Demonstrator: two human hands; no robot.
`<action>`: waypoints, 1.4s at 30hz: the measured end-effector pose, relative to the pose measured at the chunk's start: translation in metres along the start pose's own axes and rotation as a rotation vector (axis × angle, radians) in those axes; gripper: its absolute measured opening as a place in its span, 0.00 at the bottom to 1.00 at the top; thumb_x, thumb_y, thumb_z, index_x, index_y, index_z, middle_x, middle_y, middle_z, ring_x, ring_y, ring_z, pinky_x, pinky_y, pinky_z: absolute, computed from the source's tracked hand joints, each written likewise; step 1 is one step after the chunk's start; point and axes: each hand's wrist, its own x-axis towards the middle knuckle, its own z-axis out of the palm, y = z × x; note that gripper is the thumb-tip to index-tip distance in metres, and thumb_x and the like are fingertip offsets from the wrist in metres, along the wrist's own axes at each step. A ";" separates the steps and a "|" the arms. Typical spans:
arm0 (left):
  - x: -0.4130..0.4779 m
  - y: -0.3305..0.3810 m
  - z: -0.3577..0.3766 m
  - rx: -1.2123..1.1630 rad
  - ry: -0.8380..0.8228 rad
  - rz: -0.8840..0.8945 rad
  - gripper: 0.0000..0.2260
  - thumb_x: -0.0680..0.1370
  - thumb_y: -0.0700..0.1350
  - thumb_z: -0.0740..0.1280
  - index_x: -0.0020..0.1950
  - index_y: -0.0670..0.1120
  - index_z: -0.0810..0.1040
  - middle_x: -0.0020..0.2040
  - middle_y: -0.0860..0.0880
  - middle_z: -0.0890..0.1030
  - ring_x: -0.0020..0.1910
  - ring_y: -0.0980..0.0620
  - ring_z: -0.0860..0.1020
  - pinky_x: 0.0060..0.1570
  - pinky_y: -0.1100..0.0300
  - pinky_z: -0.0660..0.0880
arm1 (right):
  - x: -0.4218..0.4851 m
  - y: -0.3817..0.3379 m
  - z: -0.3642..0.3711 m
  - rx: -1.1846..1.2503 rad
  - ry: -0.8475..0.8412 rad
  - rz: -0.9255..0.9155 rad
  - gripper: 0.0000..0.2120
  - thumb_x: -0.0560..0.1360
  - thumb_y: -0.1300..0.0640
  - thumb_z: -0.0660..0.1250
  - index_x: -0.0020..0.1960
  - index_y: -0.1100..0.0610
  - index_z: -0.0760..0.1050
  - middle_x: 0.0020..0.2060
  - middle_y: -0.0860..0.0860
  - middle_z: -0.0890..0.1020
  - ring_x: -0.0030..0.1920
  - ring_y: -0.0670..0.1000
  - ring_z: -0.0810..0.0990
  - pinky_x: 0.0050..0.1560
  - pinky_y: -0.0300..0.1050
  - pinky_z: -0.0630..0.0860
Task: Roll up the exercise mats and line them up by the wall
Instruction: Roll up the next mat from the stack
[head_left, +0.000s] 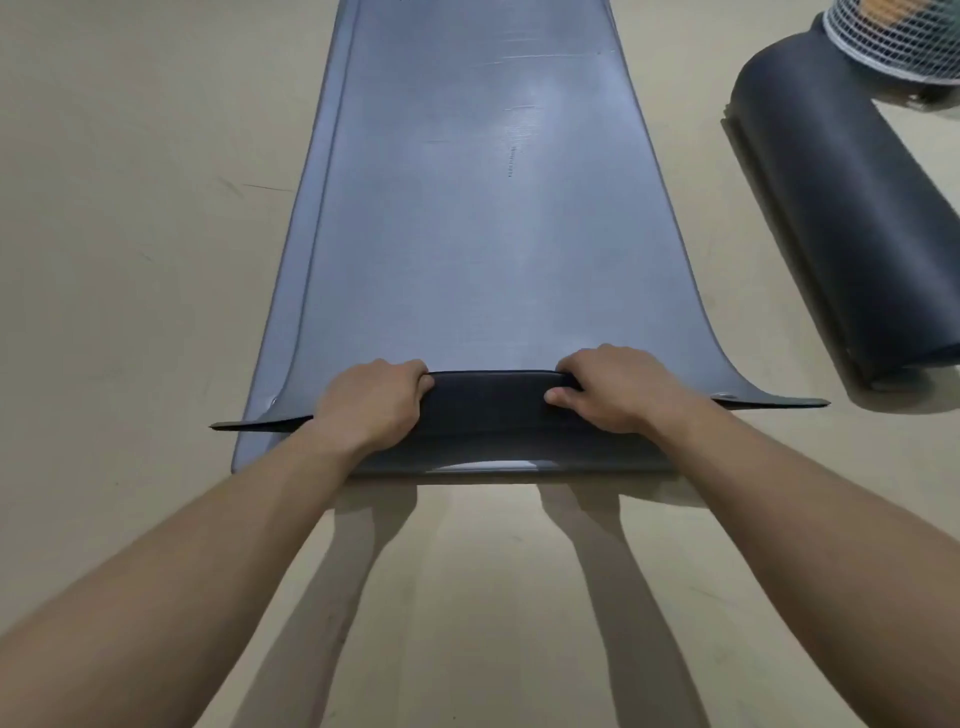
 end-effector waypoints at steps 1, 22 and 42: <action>0.006 -0.002 -0.005 -0.036 -0.080 -0.001 0.14 0.87 0.54 0.51 0.53 0.51 0.73 0.53 0.41 0.81 0.44 0.41 0.74 0.43 0.51 0.68 | 0.004 0.004 -0.012 -0.008 -0.023 0.003 0.19 0.82 0.37 0.62 0.61 0.50 0.77 0.55 0.53 0.83 0.54 0.58 0.80 0.48 0.50 0.71; 0.035 -0.005 0.067 0.247 0.112 0.110 0.46 0.71 0.74 0.65 0.82 0.58 0.52 0.81 0.44 0.60 0.80 0.38 0.56 0.78 0.39 0.52 | 0.043 0.035 0.060 0.011 0.033 -0.062 0.41 0.75 0.24 0.50 0.80 0.46 0.63 0.72 0.49 0.73 0.68 0.55 0.74 0.70 0.51 0.68; 0.028 -0.025 0.029 0.092 -0.089 0.079 0.35 0.68 0.80 0.60 0.59 0.53 0.69 0.47 0.52 0.80 0.43 0.48 0.78 0.45 0.52 0.74 | 0.066 0.015 0.024 0.202 -0.298 0.070 0.39 0.64 0.19 0.65 0.49 0.55 0.80 0.42 0.49 0.83 0.44 0.51 0.81 0.47 0.51 0.76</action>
